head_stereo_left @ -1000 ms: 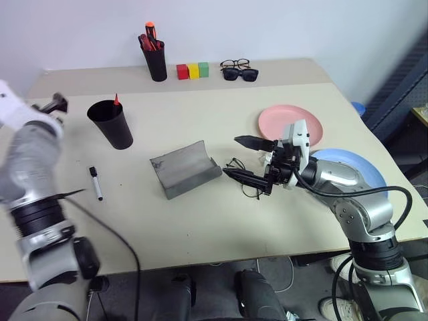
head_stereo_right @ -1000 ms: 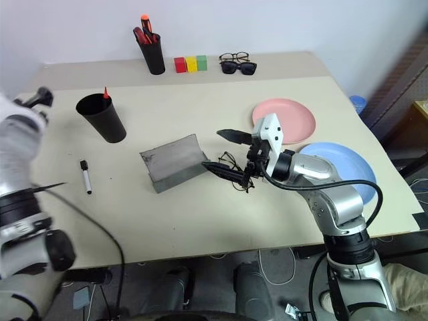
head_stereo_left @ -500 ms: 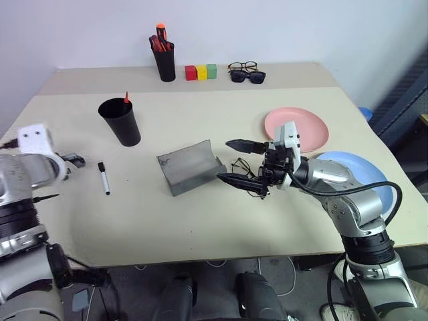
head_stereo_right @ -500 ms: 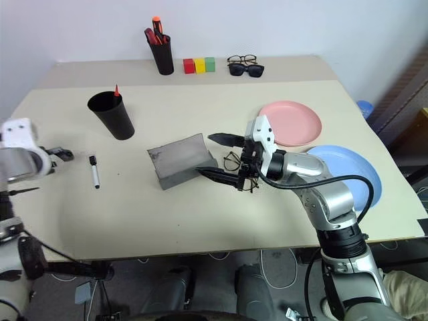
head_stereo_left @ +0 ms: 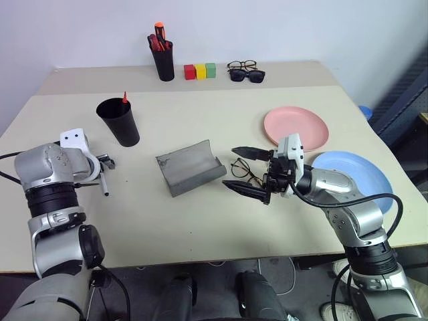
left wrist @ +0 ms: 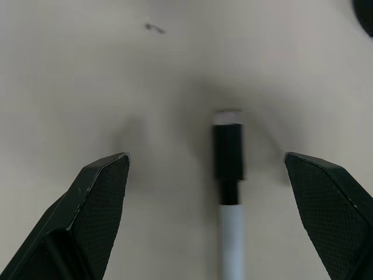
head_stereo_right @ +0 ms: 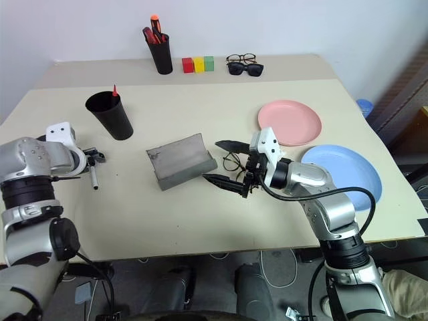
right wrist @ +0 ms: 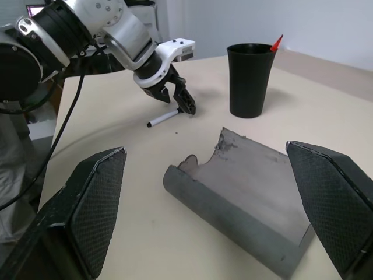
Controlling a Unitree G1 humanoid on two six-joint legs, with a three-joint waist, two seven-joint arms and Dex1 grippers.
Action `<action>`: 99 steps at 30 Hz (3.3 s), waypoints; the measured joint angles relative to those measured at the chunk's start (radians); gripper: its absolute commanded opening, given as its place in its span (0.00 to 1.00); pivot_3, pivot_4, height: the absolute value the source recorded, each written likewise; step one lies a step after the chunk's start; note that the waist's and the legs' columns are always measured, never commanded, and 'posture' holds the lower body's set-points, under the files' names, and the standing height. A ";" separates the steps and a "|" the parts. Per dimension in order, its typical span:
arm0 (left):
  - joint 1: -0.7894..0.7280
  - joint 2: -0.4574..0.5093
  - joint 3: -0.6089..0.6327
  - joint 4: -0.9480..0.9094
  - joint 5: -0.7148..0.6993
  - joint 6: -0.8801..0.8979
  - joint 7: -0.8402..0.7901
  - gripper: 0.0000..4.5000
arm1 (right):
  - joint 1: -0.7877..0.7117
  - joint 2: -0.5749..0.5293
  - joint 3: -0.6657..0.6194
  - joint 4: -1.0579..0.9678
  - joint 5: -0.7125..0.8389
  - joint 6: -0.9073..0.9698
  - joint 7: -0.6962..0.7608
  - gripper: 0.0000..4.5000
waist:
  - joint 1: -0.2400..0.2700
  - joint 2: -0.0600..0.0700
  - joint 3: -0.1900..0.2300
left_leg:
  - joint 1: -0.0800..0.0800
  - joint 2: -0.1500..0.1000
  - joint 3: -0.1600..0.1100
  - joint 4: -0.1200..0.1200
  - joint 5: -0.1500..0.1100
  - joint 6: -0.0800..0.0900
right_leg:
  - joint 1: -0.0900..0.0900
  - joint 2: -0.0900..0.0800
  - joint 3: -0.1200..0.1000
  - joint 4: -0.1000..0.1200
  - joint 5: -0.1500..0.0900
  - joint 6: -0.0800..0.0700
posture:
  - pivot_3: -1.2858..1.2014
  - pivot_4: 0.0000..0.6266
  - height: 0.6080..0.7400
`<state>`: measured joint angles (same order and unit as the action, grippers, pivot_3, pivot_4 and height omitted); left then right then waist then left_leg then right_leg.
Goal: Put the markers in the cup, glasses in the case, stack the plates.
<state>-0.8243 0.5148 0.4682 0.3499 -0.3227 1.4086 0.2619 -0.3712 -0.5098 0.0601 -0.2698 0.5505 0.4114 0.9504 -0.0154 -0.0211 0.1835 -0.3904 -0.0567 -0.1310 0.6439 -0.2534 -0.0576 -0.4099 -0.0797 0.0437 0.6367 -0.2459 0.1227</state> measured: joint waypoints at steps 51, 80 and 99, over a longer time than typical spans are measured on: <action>-0.048 -0.065 -0.275 0.291 0.401 -1.734 -0.164 0.01 | -0.105 0.237 -0.045 0.187 0.004 -0.252 -0.024 1.00 | 0.002 0.000 0.001 | 0.000 0.000 0.001 -0.002 0.000 0.000 | 0.000 0.000 0.000 -0.005 0.002 0.000 | 0.52 0.24 1.00; -0.077 -0.134 -0.296 0.629 0.422 -1.968 -0.082 0.88 | -0.098 0.198 -0.046 0.126 0.004 -0.220 -0.065 1.00 | 0.000 0.000 0.001 | 0.000 0.000 0.001 -0.002 0.001 0.000 | 0.000 0.001 0.000 -0.004 0.003 0.001 | 0.52 0.24 1.00; 0.046 0.142 -0.565 -0.325 -0.224 -0.500 -0.950 0.88 | 0.273 -0.031 -0.181 -0.142 0.010 -0.098 -0.159 1.00 | -0.029 0.004 0.002 | 0.000 0.001 0.001 -0.003 0.000 0.002 | 0.001 0.002 0.001 -0.003 0.001 0.001 | 0.52 0.24 1.00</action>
<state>-0.7784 0.6566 -0.0967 0.0245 -0.5466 0.9086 -0.6879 -0.0986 -0.5406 -0.1209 -0.4116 0.5607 0.3131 0.7911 -0.0446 -0.0175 0.1859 -0.3900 -0.0555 -0.1301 0.6411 -0.2539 -0.0557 -0.4089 -0.0775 0.0446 0.6336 -0.2446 0.1235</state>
